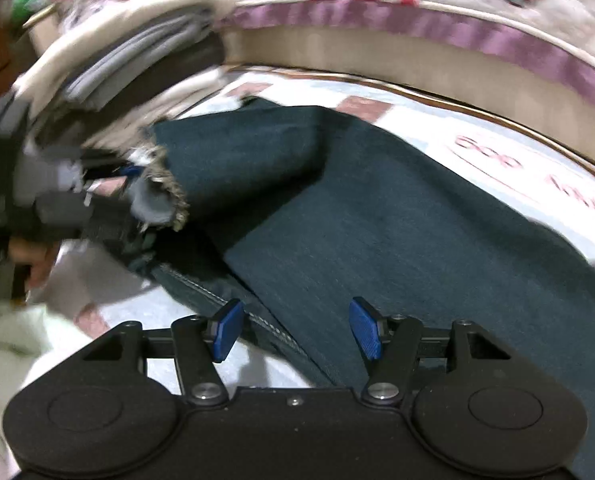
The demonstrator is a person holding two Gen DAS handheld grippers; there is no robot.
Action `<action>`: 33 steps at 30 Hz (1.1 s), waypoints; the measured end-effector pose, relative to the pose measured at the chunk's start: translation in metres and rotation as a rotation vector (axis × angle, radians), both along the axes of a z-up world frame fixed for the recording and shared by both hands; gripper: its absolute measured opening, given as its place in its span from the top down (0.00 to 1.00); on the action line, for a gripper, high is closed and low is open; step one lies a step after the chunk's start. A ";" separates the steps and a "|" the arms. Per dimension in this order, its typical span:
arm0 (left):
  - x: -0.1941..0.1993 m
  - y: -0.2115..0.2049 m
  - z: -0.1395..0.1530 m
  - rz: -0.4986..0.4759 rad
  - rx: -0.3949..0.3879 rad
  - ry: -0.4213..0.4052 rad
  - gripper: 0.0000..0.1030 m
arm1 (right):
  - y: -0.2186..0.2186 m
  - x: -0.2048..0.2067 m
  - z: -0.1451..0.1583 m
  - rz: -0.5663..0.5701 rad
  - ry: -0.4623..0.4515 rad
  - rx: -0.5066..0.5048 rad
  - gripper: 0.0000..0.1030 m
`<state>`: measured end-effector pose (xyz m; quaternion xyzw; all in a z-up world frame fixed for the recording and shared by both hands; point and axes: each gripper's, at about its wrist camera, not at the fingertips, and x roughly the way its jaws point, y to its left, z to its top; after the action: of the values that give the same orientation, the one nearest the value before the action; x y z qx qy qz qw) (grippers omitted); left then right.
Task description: Fold clothes
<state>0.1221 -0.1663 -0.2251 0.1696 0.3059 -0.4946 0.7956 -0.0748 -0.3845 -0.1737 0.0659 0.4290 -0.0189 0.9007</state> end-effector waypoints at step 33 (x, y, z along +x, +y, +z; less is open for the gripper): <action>0.020 0.058 0.012 0.222 -0.093 0.340 0.99 | 0.010 -0.039 -0.001 -0.073 0.092 -0.204 0.39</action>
<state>0.1417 -0.1086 -0.2129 0.0121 0.4292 -0.4391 0.7892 -0.1139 -0.3750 -0.1747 -0.0115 0.4628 -0.0985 0.8809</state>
